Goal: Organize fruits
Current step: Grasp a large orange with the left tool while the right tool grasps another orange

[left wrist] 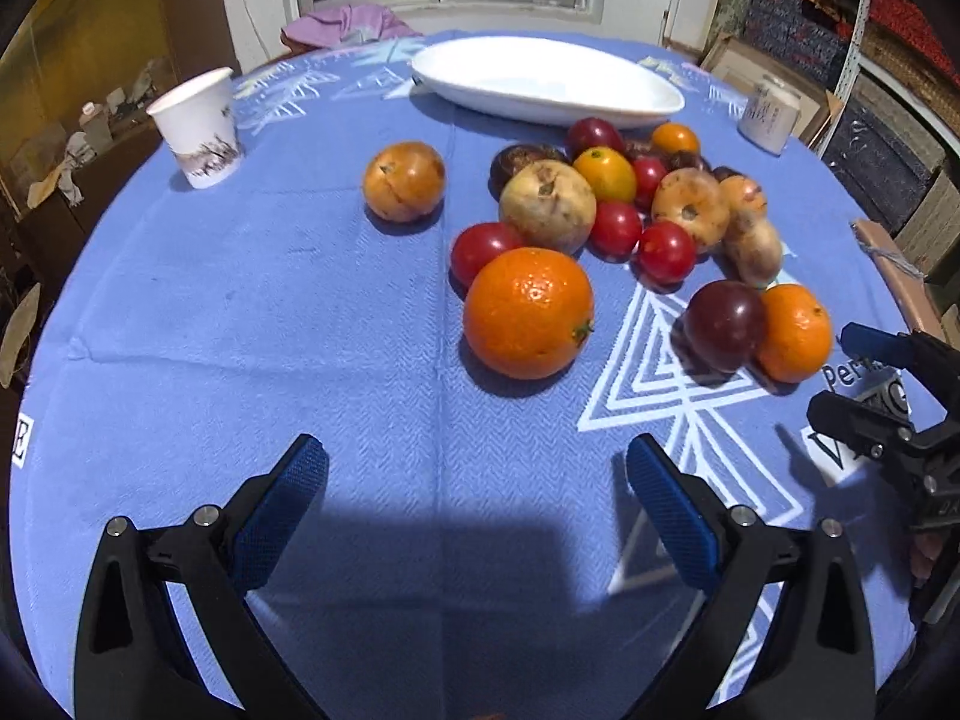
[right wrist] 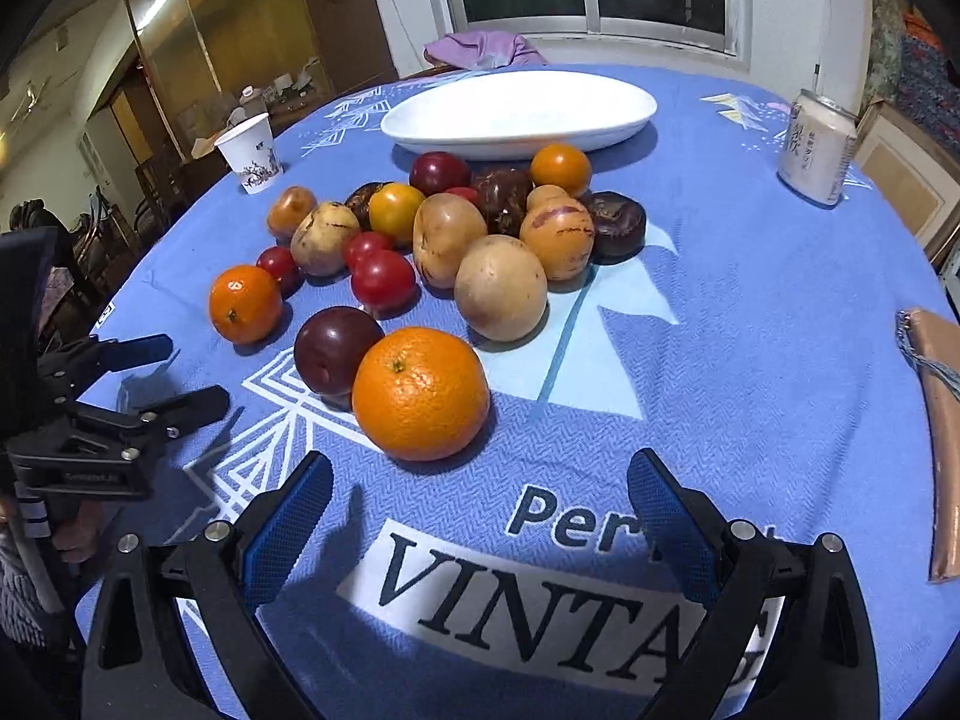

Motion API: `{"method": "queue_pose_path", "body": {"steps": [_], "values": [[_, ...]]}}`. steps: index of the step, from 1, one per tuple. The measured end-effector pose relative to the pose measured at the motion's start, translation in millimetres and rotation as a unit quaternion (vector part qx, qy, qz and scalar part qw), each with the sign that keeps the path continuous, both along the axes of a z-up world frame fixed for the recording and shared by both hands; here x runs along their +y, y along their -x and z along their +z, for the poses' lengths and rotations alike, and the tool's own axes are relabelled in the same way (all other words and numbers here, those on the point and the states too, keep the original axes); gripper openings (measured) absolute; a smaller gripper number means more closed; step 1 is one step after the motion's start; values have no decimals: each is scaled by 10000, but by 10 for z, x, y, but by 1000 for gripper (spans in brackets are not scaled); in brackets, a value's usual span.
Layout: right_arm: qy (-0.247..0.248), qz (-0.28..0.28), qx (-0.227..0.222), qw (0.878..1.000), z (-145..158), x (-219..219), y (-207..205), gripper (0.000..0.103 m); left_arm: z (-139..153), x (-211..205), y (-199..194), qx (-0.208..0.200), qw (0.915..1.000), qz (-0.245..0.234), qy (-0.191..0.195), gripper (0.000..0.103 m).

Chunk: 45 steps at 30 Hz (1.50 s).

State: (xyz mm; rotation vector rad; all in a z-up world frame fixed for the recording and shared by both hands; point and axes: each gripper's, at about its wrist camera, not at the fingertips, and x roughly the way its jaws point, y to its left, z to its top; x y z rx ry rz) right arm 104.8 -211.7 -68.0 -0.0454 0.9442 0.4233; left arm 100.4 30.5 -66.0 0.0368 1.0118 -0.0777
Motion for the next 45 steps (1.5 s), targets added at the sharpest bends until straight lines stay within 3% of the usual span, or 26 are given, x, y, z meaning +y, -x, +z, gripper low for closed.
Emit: {"method": "queue_pose_path", "body": {"steps": [7,11,15,19,25,28,31,32,33,34,35,40,45], "values": [[105,77,-230,9997,21,68,-173,99,11,-170,-266,-109,9994,-299,-161,99],[-19,305,-323,9990,34,91,-239,86,-60,-150,-456,10,9995,-326,-48,99],[-236,494,-223,9983,12,102,-254,68,-88,-169,-475,-191,9986,-486,-72,99],[-338,627,-197,9973,8,130,-245,59,-101,-157,-459,-320,9980,-545,-40,99],[-353,626,-197,9972,-2,136,-242,59,-97,-141,-460,-303,9980,-558,-2,99],[-363,625,-192,9972,-2,136,-251,59,-63,-109,-414,-419,9970,-614,213,99],[-426,629,-165,9970,-7,120,-260,60,33,-129,-343,-792,9951,-592,-50,97],[-452,637,-153,9968,-8,115,-265,61,47,-154,-323,-888,9941,-597,-203,88],[-491,671,-137,9964,-15,116,-267,67,45,-168,-325,-876,9939,-638,-210,64],[-611,816,-79,9948,-22,125,-278,80,22,-172,-349,-754,9944,-735,-59,54],[-714,945,-29,9930,-30,139,-288,85,3,-154,-375,-642,9948,-786,90,48],[-688,1065,-19,9919,-27,192,-288,92,-1,-34,-381,-576,9941,-733,546,45],[-441,1056,-131,9933,-23,264,-243,90,13,-51,-353,-639,9943,-700,499,45]]}}
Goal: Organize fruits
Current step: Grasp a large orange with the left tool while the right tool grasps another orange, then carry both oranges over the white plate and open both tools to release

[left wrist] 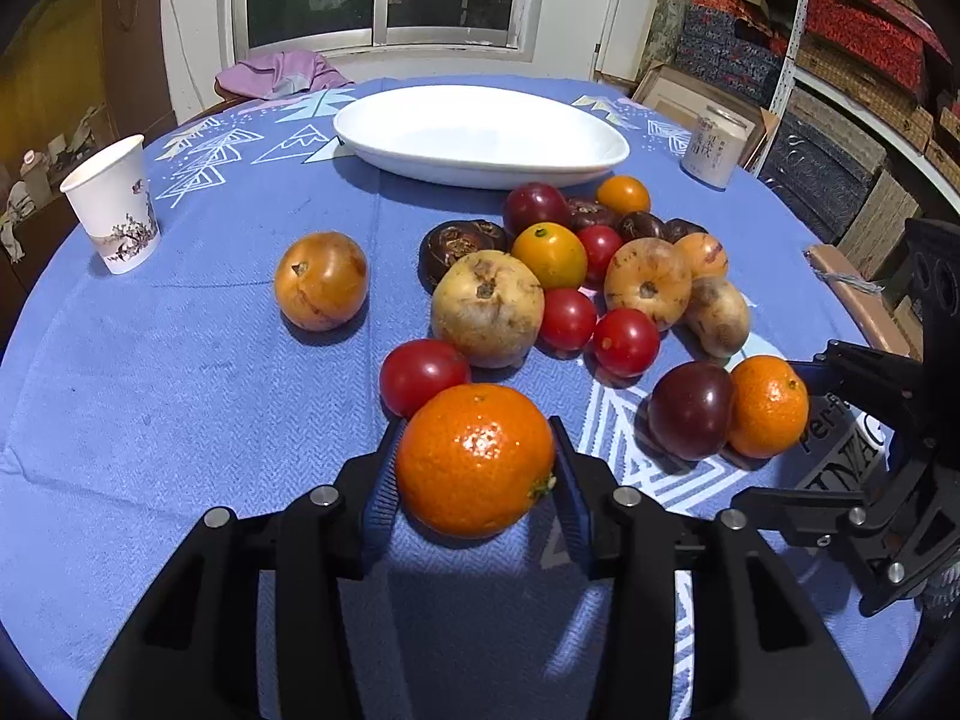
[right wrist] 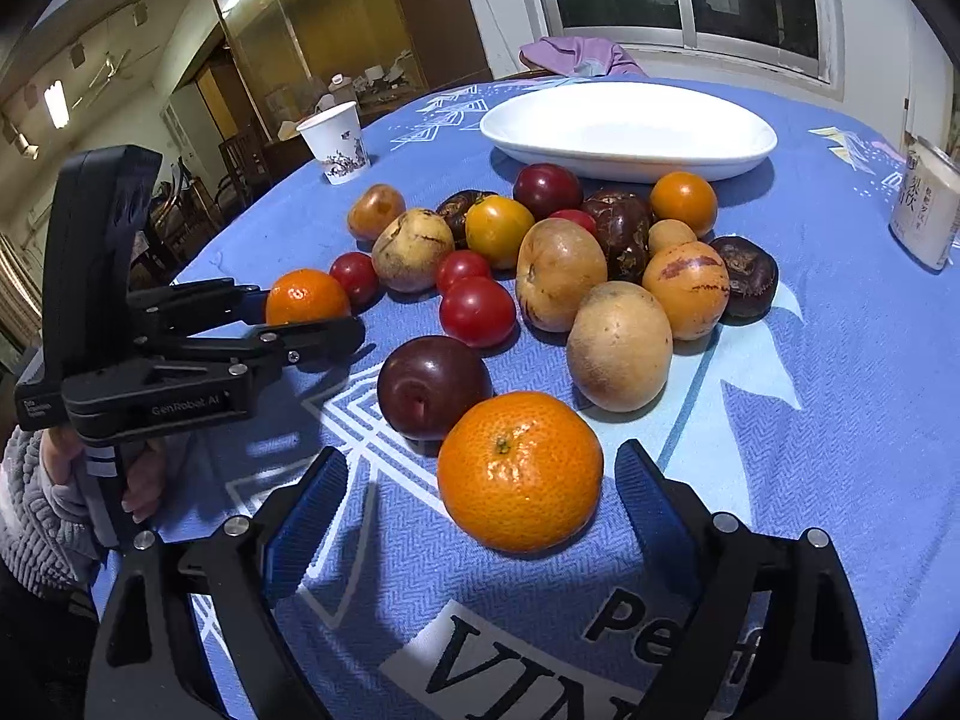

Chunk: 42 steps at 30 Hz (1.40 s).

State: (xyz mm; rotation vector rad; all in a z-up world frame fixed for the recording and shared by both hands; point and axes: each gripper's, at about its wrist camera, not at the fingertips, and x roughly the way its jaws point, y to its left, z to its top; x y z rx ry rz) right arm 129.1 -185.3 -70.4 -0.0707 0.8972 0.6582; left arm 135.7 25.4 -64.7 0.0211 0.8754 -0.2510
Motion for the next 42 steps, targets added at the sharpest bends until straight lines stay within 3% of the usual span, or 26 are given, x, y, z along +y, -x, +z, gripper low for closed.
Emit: {"method": "queue_pose_path", "body": {"steps": [2,4,10,15,18,24,26,30,33,35,38,42], "values": [[-119,-139,16,9998,10,-65,-26,83,-17,-4,-17,60,10000,5,-16,45],[-140,-317,7,9994,10,-111,-49,66,-13,-1,-20,53,10000,10,3,45],[-293,-374,67,9988,-4,-178,-64,48,-17,-25,-11,3,10000,-28,-52,45],[-559,-484,-99,9972,108,-297,-5,47,186,-28,146,-484,9987,-103,70,44],[-783,-505,-495,9944,399,-383,64,47,449,-8,198,-819,9963,-121,225,44],[-846,-793,-1537,9813,1392,-379,-466,47,1097,-37,-342,-1270,9915,1,285,44],[-853,-926,-1555,9798,1469,-305,-799,47,1205,-83,-671,-1259,9913,43,378,44],[-575,-1127,-1040,9865,1125,-104,-1531,47,1038,-124,-1361,-780,9953,228,518,44],[-377,-1271,-534,9897,743,-53,-2004,47,686,-135,-1740,-270,9979,349,476,44],[-282,-1287,-362,9906,599,-37,-2117,47,445,-123,-1900,37,9981,460,412,44],[-222,-1306,-254,9909,482,-28,-2181,48,278,-111,-1981,185,9981,461,357,46],[-199,-1355,-322,9901,431,-53,-2154,56,386,-127,-1970,-67,9980,495,393,77]]}}
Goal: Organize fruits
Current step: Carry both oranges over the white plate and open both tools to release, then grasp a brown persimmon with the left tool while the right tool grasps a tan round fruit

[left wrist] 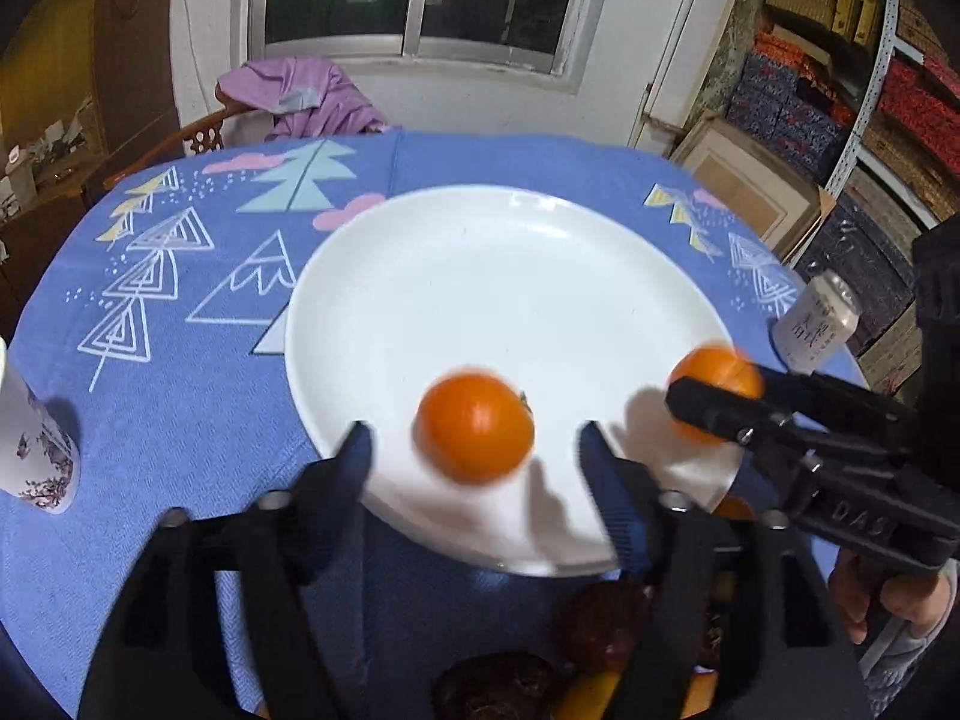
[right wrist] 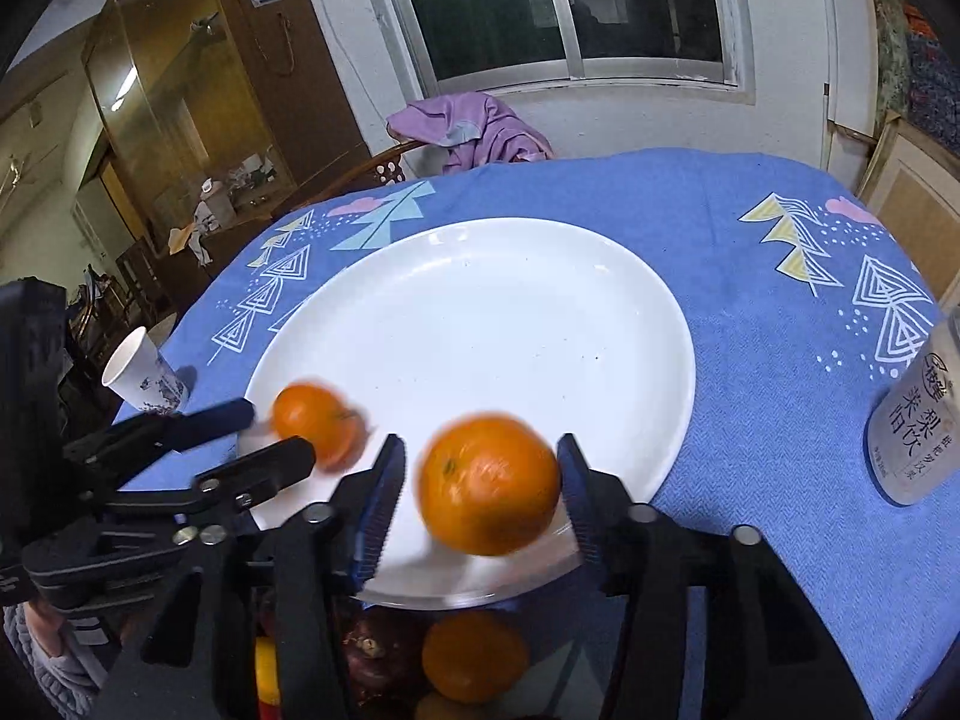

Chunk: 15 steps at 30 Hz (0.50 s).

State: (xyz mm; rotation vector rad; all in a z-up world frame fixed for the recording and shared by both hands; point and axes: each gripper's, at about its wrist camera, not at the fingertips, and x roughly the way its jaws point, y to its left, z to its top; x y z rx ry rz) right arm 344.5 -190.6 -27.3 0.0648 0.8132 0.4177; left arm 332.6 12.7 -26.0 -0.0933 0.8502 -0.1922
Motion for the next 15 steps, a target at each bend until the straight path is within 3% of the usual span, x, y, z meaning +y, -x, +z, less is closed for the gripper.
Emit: {"method": "queue_pose_path", "body": {"steps": [3,6,8,9,10,12,15], "values": [[-123,-102,-324,9993,199,-54,124,56,106,-13,71,-131,9999,-35,-14,78],[-542,-132,-938,9940,698,-196,439,56,389,101,264,-444,9990,57,85,78],[-859,-24,-1674,9821,1170,-314,894,70,653,241,478,-755,9968,181,190,85],[-929,-17,-1927,9769,1309,-358,1066,87,770,323,623,-925,9950,286,229,95],[-976,-27,-2254,9694,1442,-415,1312,100,834,381,732,-1032,9937,362,244,98],[-1019,-34,-2568,9611,1507,-502,1641,100,909,528,1069,-1211,9911,519,162,98],[-955,44,-2435,9652,1223,-581,1943,100,769,684,1405,-1204,9899,740,80,99]]}}
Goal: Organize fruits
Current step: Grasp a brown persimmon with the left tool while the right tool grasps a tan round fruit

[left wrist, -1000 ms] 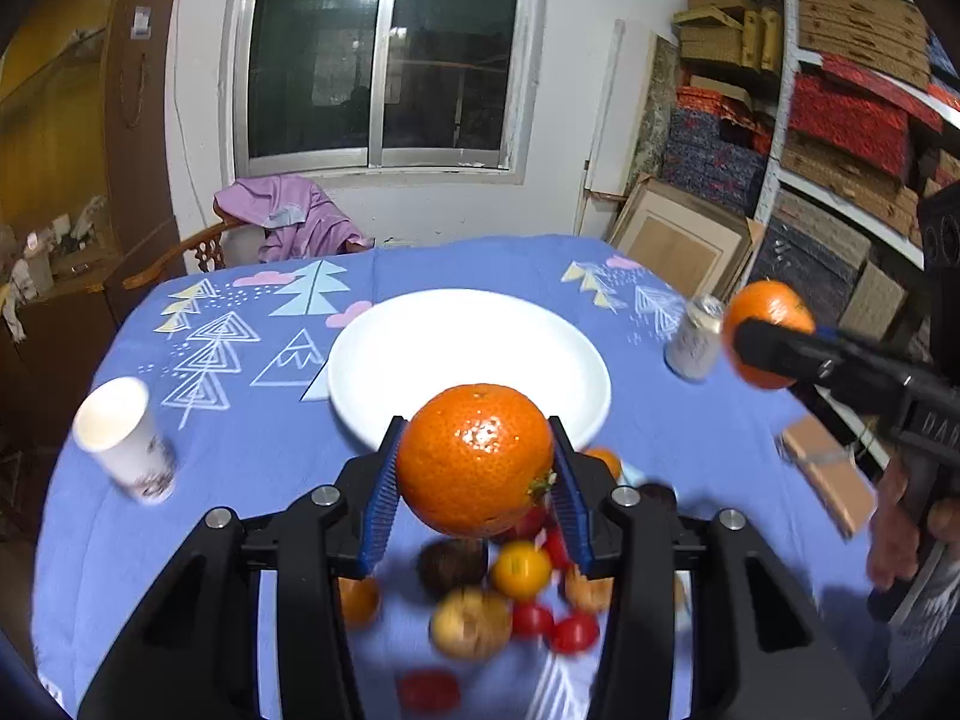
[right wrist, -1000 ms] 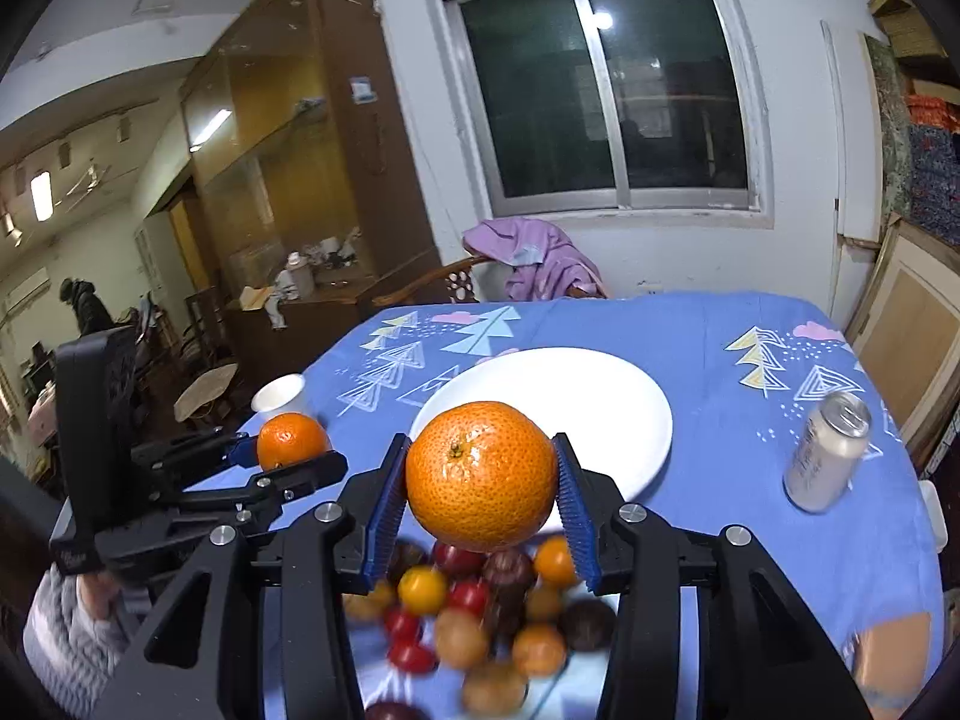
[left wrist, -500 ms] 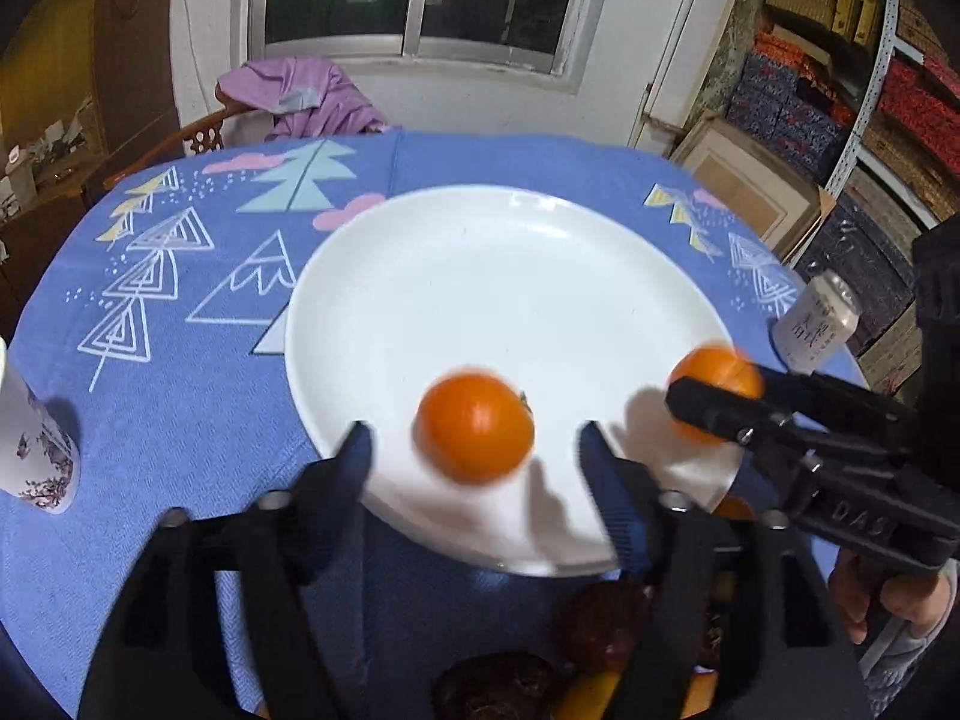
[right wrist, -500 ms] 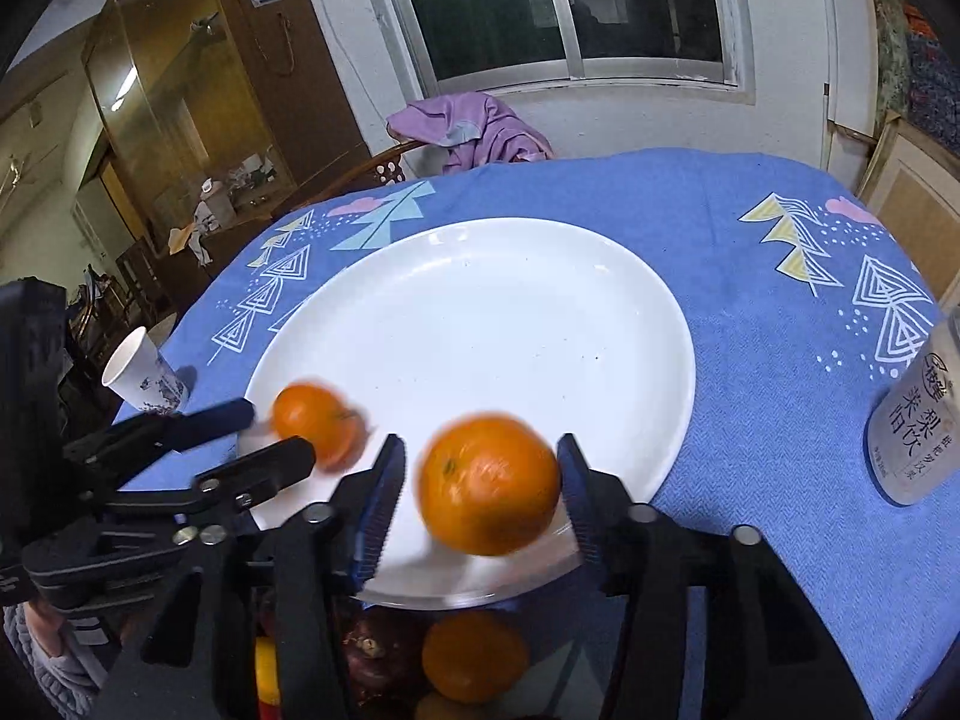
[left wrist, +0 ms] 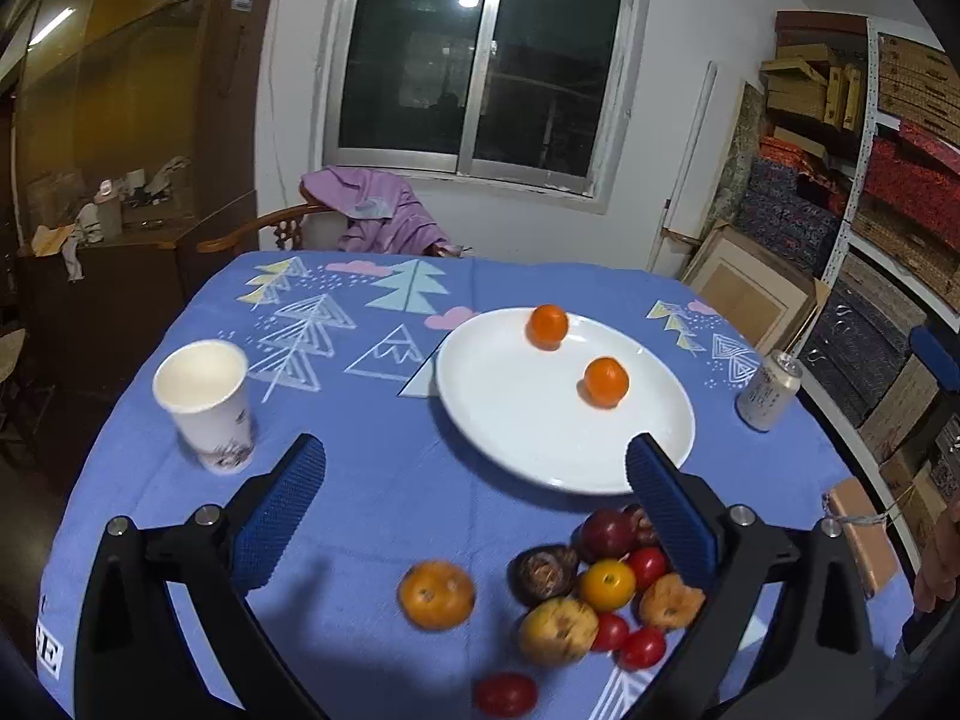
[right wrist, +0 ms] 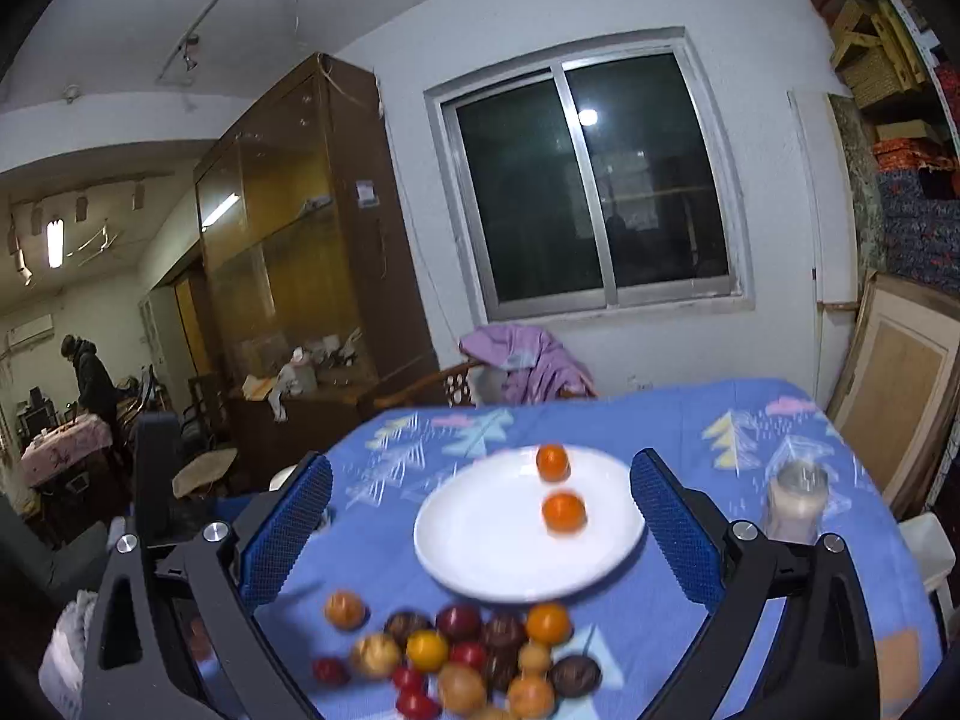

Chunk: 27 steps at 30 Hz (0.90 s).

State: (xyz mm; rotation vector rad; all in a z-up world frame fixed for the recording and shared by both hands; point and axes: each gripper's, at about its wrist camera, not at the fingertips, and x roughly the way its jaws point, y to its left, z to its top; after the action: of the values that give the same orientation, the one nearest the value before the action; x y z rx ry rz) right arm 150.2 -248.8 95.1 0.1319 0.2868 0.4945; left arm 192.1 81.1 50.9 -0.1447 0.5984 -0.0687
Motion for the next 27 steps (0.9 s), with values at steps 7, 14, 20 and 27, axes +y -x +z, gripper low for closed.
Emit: {"method": "queue_pose_path", "body": {"steps": [7,14,20,27], "values": [[451,-358,672,9961,-748,-100,49,100,-698,205,184,659,9973,315,68,99],[580,-465,1089,9913,-915,-99,-99,100,-904,-82,27,743,9919,179,-1016,99],[358,-527,1471,9871,-1029,-184,-191,100,-1026,-229,-76,890,9858,-19,-1425,99],[414,-602,1682,9830,-1120,-180,-250,100,-1085,2,-235,1128,9900,69,-848,99]]}}
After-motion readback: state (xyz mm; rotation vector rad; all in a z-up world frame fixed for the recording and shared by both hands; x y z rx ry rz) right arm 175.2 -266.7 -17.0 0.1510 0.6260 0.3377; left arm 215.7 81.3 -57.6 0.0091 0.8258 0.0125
